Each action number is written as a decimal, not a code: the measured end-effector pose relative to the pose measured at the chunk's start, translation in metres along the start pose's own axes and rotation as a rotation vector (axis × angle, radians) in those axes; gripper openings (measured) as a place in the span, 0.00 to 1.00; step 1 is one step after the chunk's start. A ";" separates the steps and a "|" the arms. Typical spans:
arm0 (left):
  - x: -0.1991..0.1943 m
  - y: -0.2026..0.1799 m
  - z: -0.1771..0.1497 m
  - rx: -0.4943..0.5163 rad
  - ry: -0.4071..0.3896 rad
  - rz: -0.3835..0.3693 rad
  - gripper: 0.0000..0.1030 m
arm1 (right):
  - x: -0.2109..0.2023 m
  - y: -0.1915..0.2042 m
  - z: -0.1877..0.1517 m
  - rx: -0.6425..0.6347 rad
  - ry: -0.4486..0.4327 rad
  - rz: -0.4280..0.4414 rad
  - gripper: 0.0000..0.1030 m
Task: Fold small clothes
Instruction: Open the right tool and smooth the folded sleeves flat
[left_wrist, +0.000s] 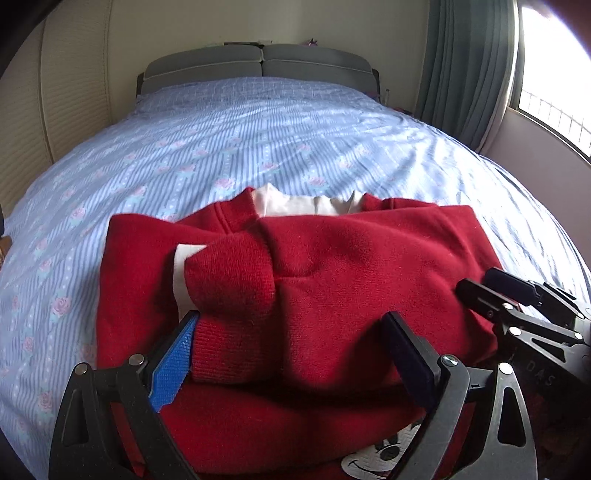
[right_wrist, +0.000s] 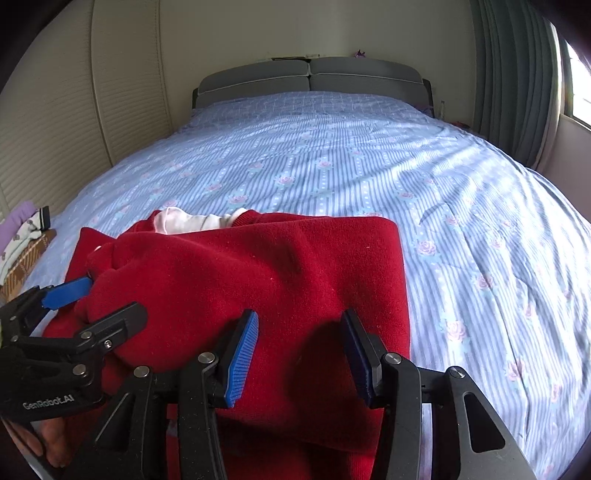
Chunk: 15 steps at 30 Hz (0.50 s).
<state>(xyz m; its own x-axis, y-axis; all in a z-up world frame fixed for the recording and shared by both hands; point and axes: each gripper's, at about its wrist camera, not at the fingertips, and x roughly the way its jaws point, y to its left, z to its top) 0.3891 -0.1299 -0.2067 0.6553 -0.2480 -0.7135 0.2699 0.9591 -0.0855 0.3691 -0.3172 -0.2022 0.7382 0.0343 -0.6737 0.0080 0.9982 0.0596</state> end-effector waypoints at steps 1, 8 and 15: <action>0.002 0.002 -0.002 -0.008 -0.003 -0.006 0.95 | 0.002 0.001 -0.003 -0.006 -0.001 -0.004 0.49; -0.027 -0.002 0.001 0.007 -0.020 0.011 0.95 | -0.019 0.005 0.001 -0.011 -0.034 -0.026 0.51; -0.124 0.020 -0.045 -0.016 -0.062 0.088 0.95 | -0.107 -0.004 -0.022 0.086 -0.112 -0.045 0.71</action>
<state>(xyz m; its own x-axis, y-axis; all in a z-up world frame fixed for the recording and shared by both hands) 0.2813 -0.0734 -0.1509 0.7184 -0.1706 -0.6744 0.1985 0.9794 -0.0362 0.2752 -0.3234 -0.1459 0.8063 -0.0210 -0.5911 0.0969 0.9906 0.0970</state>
